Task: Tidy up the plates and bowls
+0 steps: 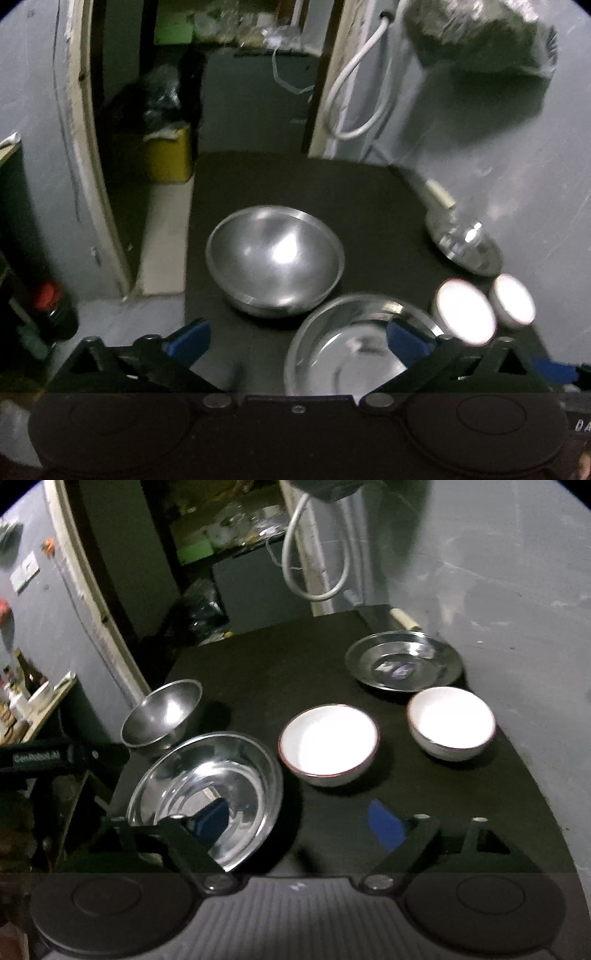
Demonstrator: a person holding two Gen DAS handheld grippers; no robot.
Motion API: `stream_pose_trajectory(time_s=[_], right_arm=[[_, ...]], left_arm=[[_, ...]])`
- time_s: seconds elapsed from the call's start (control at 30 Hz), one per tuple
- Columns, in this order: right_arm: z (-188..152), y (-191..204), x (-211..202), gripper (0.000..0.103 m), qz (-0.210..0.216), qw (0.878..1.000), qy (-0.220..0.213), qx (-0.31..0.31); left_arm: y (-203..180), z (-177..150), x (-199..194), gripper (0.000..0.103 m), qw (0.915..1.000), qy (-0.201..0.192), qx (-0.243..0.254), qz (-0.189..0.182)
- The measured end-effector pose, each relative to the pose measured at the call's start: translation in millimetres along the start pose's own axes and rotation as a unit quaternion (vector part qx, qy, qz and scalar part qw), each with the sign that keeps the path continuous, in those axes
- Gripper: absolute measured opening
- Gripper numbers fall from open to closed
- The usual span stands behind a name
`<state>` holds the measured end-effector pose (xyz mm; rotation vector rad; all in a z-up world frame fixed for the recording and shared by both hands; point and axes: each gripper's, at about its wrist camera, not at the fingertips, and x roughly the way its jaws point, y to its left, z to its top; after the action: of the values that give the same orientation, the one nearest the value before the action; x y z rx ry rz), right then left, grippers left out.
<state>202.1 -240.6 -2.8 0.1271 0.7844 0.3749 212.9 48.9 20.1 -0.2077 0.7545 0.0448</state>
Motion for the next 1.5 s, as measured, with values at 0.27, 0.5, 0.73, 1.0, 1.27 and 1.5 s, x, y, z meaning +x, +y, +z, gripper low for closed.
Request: stream_pose_trajectory(time_s=[0.27, 0.5, 0.73, 1.0, 1.27, 1.5], right_arm=[[11.8, -17.8, -15.9, 0.103, -0.023, 0.999, -0.050, 0.001], [40.4, -40.7, -2.1, 0.103, -0.052, 0.997, -0.056, 0.004], [72.3, -74.5, 21.2, 0.103, -0.044, 0.996, -0.073, 0.026], [101.3, -105.4, 68.9, 0.103, -0.029, 0.997, -0.059, 0.033], [107.9, -116.7, 109.8, 0.093, -0.039, 0.997, -0.026, 0.058], [110.3, -126.9, 132.3, 0.082, -0.055, 0.995, -0.012, 0.082]], left_arm=[[-30.8, 20.2, 12.4, 0.102, 0.9980, -0.047, 0.020, -0.038], [-68.0, 53.8, 45.7, 0.102, 0.9932, -0.088, 0.071, -0.028], [-101.2, 89.8, 96.4, 0.102, 0.9933, -0.065, 0.087, -0.041], [-128.3, 108.6, 158.0, 0.102, 0.9937, -0.009, 0.101, -0.048], [-147.8, 114.6, 210.2, 0.102, 0.9910, 0.047, 0.107, -0.066], [-148.0, 117.7, 231.1, 0.101, 0.9918, 0.063, 0.080, -0.077]])
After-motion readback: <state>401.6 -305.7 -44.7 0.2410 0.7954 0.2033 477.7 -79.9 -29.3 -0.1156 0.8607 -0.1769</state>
